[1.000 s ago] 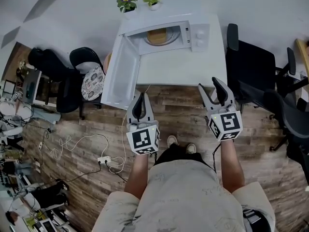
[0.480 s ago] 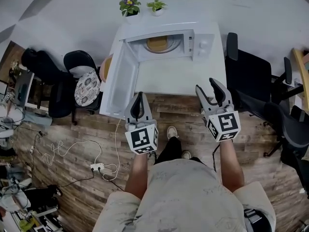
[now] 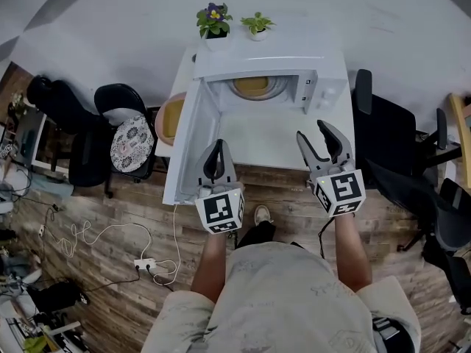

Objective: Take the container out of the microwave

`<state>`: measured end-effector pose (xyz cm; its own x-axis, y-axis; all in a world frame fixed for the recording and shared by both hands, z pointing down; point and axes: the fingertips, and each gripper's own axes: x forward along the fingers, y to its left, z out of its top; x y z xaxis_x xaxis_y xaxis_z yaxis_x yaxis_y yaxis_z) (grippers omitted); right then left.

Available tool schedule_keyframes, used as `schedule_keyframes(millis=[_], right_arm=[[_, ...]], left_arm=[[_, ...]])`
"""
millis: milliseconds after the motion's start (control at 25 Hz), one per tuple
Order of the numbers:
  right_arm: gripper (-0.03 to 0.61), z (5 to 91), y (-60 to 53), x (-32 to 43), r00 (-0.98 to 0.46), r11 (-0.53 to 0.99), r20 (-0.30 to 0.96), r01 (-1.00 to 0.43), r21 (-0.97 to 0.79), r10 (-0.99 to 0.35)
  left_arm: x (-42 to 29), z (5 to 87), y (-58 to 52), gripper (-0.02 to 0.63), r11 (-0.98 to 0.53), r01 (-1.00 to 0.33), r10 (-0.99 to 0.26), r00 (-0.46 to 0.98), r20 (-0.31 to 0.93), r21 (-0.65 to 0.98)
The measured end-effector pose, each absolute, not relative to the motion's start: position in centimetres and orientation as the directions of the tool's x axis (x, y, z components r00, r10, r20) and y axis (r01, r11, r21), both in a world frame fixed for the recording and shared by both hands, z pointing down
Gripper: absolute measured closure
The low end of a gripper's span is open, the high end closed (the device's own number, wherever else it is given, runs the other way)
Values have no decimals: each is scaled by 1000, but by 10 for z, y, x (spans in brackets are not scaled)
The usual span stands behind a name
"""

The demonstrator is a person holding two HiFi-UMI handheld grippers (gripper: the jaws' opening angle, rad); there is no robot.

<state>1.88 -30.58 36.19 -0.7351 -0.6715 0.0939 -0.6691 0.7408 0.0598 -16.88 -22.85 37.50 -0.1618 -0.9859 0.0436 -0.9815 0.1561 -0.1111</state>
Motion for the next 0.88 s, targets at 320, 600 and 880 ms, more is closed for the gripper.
schedule_keyframes(millis=[320,600,880], right_arm=[[359,359,-331,-22,-736,745,113,-658,109,-667],[359,366,-350,-44,-721,733,133,-673,104,-680],[359,372,-363,-70,-717,731,148,-678,75,-681]], left_arm=[[-197,382,-265,606,124,-989,-990,-129,58,-80],[-207,393,-293,607,66,-996,-995,-70,72,-67],[-216,403,-316,606,10,-999,-996,-14,86,-47]])
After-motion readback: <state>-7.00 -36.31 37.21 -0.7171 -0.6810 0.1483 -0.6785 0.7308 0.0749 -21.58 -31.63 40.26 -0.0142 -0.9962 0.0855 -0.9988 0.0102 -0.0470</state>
